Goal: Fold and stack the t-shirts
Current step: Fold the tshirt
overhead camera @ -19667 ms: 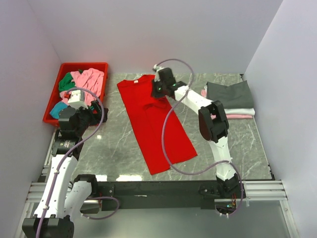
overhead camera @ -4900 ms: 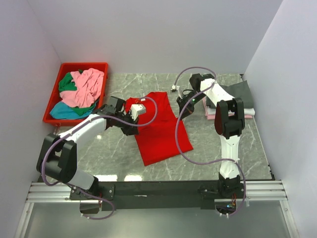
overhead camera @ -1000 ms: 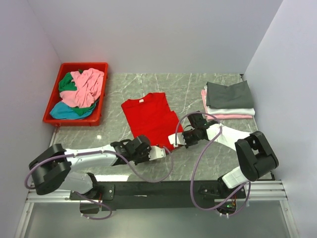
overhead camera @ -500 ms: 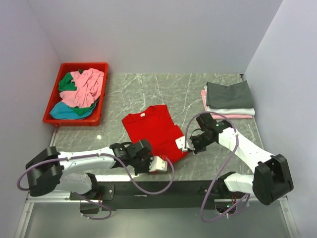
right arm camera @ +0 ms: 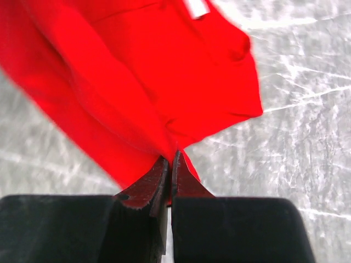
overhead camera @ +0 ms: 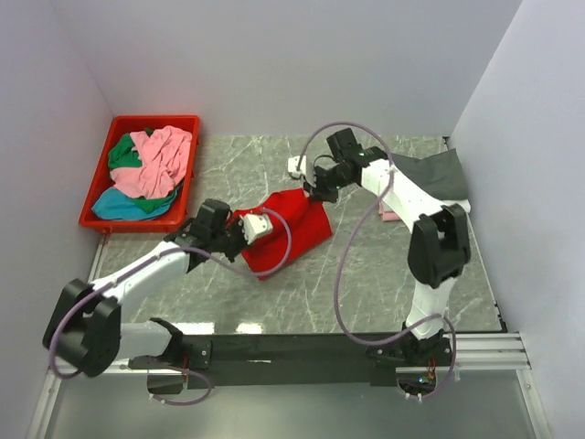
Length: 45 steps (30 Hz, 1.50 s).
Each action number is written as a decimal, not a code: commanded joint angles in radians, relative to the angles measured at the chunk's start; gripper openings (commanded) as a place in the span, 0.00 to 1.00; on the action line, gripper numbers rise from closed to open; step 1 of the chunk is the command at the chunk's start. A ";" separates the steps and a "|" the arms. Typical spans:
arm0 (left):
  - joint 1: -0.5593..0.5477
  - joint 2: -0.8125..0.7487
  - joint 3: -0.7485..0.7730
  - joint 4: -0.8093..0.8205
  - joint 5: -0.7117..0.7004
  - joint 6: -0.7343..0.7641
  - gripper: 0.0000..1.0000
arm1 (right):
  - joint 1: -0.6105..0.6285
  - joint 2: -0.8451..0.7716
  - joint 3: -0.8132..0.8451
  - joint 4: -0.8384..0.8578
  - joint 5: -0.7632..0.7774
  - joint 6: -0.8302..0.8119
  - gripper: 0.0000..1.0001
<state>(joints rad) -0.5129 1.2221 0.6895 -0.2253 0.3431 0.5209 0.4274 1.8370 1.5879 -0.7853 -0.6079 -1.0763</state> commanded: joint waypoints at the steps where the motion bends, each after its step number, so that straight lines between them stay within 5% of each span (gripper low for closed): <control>1: 0.068 0.050 0.080 0.095 0.016 0.039 0.00 | -0.004 0.073 0.127 0.052 0.007 0.177 0.00; 14: 0.247 0.114 0.111 0.115 0.043 0.016 0.00 | 0.010 0.317 0.330 0.218 0.034 0.381 0.00; 45: 0.312 0.263 0.165 0.153 -0.118 -0.068 0.00 | 0.047 0.446 0.403 0.405 0.186 0.567 0.00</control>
<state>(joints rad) -0.2123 1.4605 0.8078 -0.0711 0.2615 0.4736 0.4740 2.2757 1.9362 -0.4328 -0.4744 -0.5282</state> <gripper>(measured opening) 0.083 0.023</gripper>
